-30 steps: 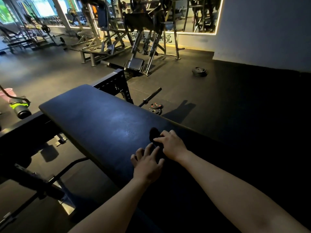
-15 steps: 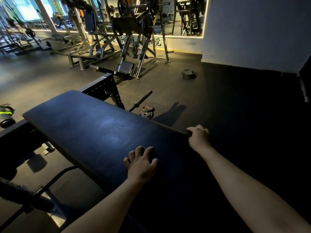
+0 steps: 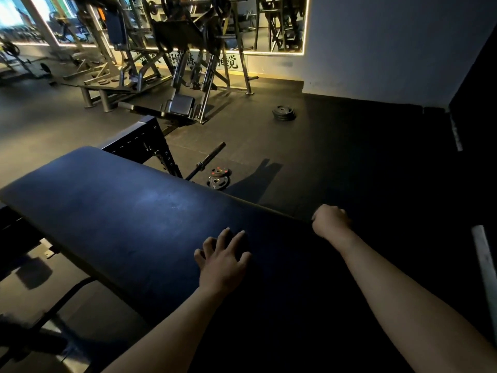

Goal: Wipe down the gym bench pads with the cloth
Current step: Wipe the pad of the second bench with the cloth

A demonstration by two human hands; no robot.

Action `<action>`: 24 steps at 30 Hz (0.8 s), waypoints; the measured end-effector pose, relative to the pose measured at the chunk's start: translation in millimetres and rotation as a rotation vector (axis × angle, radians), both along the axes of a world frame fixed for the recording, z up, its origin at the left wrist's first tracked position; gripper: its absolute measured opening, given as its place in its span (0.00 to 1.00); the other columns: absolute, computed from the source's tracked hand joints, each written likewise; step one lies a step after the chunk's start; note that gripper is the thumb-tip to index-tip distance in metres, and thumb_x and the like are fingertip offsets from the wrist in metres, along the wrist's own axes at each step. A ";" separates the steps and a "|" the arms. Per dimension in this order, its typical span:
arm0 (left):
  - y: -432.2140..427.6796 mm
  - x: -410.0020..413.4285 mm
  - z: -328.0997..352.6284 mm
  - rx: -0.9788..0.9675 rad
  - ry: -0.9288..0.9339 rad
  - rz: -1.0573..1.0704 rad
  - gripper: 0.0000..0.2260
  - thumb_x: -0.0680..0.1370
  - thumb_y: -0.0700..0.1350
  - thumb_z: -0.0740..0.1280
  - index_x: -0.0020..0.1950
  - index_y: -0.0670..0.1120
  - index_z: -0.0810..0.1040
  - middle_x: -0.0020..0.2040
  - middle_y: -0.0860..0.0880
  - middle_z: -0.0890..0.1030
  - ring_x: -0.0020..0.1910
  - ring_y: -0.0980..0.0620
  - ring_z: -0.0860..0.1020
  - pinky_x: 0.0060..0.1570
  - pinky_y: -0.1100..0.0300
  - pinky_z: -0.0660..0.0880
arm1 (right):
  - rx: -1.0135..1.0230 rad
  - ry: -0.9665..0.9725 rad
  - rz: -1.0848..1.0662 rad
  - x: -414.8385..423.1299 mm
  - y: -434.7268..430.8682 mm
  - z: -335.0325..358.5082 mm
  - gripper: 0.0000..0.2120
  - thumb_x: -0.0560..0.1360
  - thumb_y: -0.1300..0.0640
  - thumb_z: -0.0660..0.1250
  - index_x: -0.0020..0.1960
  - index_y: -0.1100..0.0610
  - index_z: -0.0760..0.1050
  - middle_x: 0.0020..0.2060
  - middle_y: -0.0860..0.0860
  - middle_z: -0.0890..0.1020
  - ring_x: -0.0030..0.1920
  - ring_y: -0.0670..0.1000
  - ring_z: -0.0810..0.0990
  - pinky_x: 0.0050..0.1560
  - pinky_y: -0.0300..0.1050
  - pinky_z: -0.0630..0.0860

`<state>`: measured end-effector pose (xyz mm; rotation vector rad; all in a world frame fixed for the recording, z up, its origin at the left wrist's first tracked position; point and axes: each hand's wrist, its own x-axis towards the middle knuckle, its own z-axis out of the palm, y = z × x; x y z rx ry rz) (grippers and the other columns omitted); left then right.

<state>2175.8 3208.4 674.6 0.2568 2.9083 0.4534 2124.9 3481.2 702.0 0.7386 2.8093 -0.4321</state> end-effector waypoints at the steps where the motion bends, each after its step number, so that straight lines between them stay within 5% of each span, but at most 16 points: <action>1: 0.9 -0.6 0.0 0.000 0.001 0.008 0.25 0.81 0.63 0.54 0.77 0.67 0.53 0.80 0.55 0.50 0.75 0.46 0.44 0.69 0.44 0.46 | -0.030 -0.026 -0.041 0.3 7.9 -1.1 0.15 0.76 0.57 0.66 0.62 0.55 0.79 0.62 0.57 0.77 0.62 0.59 0.75 0.60 0.53 0.76; 7: 26.4 -14.3 6.9 0.034 -0.028 -0.026 0.25 0.81 0.61 0.55 0.78 0.66 0.54 0.81 0.55 0.50 0.76 0.46 0.45 0.71 0.44 0.47 | -0.298 0.188 0.113 -23.6 -43.1 10.6 0.16 0.77 0.62 0.63 0.61 0.50 0.81 0.61 0.53 0.80 0.61 0.56 0.78 0.62 0.49 0.76; 12: 43.8 -20.8 2.8 -0.035 -0.070 -0.065 0.27 0.80 0.65 0.53 0.78 0.69 0.47 0.81 0.58 0.44 0.77 0.43 0.42 0.71 0.41 0.47 | -0.239 0.209 0.315 -46.2 -82.7 5.9 0.17 0.77 0.59 0.64 0.64 0.49 0.78 0.62 0.52 0.78 0.63 0.57 0.74 0.64 0.50 0.73; 20: 44.6 -19.3 -2.6 -0.036 -0.011 -0.057 0.27 0.80 0.66 0.52 0.78 0.68 0.49 0.81 0.56 0.47 0.76 0.45 0.44 0.69 0.42 0.48 | -0.075 -0.051 -0.024 -3.7 13.6 -3.7 0.14 0.75 0.56 0.68 0.60 0.53 0.80 0.60 0.56 0.78 0.59 0.59 0.77 0.59 0.55 0.77; 24: 44.8 -18.6 -0.6 -0.031 -0.002 -0.051 0.27 0.80 0.65 0.53 0.78 0.67 0.50 0.82 0.55 0.47 0.76 0.44 0.45 0.69 0.43 0.48 | -0.078 0.016 -0.069 14.7 25.4 -5.0 0.12 0.75 0.58 0.66 0.57 0.52 0.82 0.56 0.55 0.81 0.56 0.58 0.79 0.56 0.52 0.80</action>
